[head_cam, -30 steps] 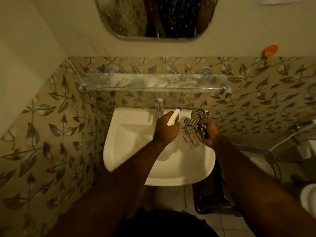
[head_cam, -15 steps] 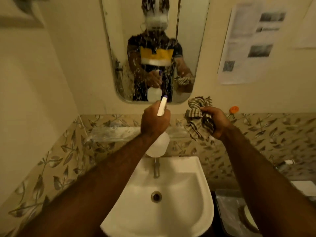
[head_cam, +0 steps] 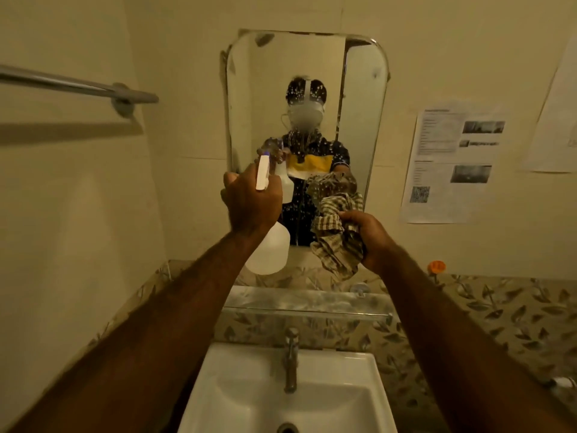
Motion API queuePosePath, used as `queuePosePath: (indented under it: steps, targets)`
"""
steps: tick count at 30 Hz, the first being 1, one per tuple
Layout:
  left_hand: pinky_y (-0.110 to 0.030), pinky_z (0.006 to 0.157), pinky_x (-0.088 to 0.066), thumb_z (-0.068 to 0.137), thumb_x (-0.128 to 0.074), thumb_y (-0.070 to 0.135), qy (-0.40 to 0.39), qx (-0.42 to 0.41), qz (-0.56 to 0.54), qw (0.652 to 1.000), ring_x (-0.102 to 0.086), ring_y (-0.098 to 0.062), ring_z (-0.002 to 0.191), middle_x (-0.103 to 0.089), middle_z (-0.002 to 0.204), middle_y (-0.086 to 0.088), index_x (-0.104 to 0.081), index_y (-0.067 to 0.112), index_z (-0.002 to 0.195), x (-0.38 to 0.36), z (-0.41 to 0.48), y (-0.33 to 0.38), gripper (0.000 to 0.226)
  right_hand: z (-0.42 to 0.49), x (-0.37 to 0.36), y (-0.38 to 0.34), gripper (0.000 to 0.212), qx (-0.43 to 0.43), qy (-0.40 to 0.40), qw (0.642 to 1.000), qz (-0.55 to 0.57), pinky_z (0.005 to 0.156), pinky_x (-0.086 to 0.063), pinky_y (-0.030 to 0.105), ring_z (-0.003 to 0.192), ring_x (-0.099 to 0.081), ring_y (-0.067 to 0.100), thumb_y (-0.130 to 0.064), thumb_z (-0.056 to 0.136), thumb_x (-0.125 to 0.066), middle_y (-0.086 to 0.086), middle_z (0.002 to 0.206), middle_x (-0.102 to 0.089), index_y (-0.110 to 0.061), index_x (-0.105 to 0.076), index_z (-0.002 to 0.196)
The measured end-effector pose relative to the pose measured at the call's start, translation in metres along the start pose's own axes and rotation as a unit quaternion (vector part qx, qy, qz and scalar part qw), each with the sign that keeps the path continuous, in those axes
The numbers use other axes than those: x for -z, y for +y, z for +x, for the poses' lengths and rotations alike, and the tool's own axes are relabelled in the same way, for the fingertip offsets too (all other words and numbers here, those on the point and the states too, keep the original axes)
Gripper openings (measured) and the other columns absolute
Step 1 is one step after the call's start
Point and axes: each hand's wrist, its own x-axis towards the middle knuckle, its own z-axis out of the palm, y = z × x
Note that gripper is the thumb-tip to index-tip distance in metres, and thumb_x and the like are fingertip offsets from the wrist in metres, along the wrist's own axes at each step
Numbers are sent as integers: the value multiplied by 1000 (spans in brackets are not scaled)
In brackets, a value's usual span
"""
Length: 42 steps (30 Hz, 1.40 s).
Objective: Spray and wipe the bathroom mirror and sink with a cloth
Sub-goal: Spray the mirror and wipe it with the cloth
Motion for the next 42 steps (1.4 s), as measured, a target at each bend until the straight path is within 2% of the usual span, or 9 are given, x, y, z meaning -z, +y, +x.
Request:
queuePosePath:
  steps: [4,7,10,14,20,26,31,38,42]
  targets:
    - [-44,82,-51,84,-42,45,1,19,26,999,-45,-26,84,-53,81,-10,-67,13,98,6,3,-3,43,0,0,1,34,2,-21,1000,2,95,-55,44,92,-73,32,-24,94,-60,16,102,-76,-4,-69,120]
    - [-52,78,-54,88,-50,36,-13,18,18,1000,-48,-31,85,-38,70,4,-65,13,93,5,-6,-5,28,0,3,4,32,-2,-21,1000,0,95,-55,44,87,-73,30,-25,95,-60,14,99,-76,-4,-71,117]
    - [-54,77,-54,91,-57,27,-30,9,13,999,-50,-34,87,-30,68,12,-67,8,96,-1,-20,-1,21,1,9,6,29,-4,-14,1000,-7,103,-51,49,95,-70,33,-26,94,-62,16,104,-74,-5,-73,111]
    - [-47,66,-57,87,-55,33,-50,-1,12,999,-55,-28,78,-38,63,7,-68,10,90,-15,-37,0,27,-4,20,7,26,-10,-14,1000,7,95,-55,43,86,-72,29,-24,96,-59,14,98,-76,-6,-74,106]
    - [-46,68,-56,90,-62,21,-85,15,-18,996,-57,-32,78,-34,67,8,-69,4,94,-31,-63,12,18,-7,44,13,29,-16,4,1000,11,85,-57,38,79,-74,27,-24,95,-58,12,91,-77,-4,-74,110]
    - [-48,68,-58,89,-58,31,-133,41,10,990,-58,-32,75,-48,81,-9,-65,9,90,-49,-83,5,23,-9,66,22,34,-31,36,999,6,98,-54,47,88,-73,31,-26,94,-61,14,96,-77,-3,-72,116]
    - [-45,64,-58,89,-57,33,-161,27,7,986,-57,-29,72,-52,80,-10,-63,14,89,-62,-98,0,20,-10,72,31,35,-48,53,997,4,96,-55,46,86,-73,31,-27,93,-61,15,94,-77,-3,-72,116]
    - [-42,67,-58,91,-59,30,-198,48,12,979,-58,-27,74,-49,85,-8,-67,12,102,-75,-126,-6,23,-12,75,43,31,-69,89,994,-2,96,-55,46,88,-73,31,-25,93,-61,14,93,-78,-5,-72,114]
    - [-43,68,-58,89,-59,31,-215,38,24,976,-59,-29,76,-55,89,-14,-69,10,100,-81,-134,-13,25,-13,77,49,31,-83,114,990,-17,105,-53,49,103,-72,35,-26,92,-62,15,102,-79,-6,-73,114]
